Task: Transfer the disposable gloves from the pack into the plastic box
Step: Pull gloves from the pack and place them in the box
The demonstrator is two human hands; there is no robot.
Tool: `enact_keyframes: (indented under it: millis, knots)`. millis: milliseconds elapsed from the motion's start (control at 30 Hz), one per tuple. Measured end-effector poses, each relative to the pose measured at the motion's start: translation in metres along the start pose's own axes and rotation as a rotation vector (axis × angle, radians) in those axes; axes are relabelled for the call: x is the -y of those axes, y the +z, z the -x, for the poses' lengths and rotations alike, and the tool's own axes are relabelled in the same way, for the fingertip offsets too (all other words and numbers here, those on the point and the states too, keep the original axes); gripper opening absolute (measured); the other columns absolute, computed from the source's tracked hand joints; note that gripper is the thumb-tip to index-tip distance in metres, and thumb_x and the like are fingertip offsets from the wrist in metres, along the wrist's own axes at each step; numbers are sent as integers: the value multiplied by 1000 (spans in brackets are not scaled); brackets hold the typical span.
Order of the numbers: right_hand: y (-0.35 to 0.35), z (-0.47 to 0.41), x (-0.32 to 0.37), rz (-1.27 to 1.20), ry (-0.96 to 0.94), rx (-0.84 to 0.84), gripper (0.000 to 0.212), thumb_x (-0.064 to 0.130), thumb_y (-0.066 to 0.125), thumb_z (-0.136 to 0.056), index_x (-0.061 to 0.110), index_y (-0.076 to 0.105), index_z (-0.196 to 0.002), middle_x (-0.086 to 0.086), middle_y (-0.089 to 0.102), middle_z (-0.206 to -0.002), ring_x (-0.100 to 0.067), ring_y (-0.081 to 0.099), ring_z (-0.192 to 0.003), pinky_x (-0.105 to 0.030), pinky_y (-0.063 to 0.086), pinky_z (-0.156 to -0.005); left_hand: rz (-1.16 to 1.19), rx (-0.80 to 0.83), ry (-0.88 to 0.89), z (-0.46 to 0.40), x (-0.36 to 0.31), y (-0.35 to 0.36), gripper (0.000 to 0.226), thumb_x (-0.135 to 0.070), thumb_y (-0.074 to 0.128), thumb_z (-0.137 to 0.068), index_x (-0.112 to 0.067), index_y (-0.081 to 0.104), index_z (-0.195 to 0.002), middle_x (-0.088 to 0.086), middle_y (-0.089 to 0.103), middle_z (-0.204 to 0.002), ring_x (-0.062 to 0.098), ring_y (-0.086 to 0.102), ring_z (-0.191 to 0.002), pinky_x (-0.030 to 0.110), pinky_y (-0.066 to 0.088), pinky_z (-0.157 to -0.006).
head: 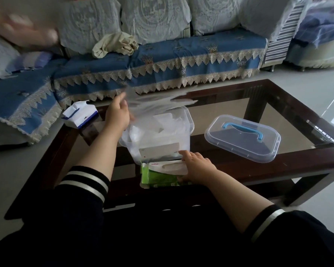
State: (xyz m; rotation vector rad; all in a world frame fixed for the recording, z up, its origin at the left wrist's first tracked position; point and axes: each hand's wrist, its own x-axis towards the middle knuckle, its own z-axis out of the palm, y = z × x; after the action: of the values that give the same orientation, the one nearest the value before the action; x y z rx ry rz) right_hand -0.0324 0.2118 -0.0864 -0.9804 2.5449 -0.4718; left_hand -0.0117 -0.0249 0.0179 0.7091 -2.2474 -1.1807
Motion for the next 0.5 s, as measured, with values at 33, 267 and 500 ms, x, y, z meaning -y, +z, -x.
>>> enact_keyframes:
  millis: [33, 267, 500]
  knots:
    - [0, -1, 0, -3, -1, 1, 93, 41, 76, -77, 21, 19, -148, -1, 37, -148, -24, 30, -137, -49, 29, -109, -62, -5, -29, -3, 6, 6, 42, -23, 34, -106, -28, 35, -148, 5, 56, -127, 10, 62, -75, 19, 45, -50]
    - [0, -3, 0, 3, -2, 9, 92, 42, 75, -78, 21, 19, -148, -1, 34, -150, -24, 29, -137, -48, 28, -109, -657, 21, 0, -6, 25, 26, 60, -15, 41, -101, -26, 13, -153, 17, 60, -122, 35, 61, -104, 40, 48, -75]
    - [-2, -2, 0, -28, 21, 17, 81, 52, 67, -81, 26, 27, -146, 0, 35, -149, -24, 28, -137, -49, 28, -108, -885, -19, 109, 0, 22, 21, 60, -22, 56, -96, -17, 26, -148, 20, 37, -143, 39, 43, -126, 48, 47, -86]
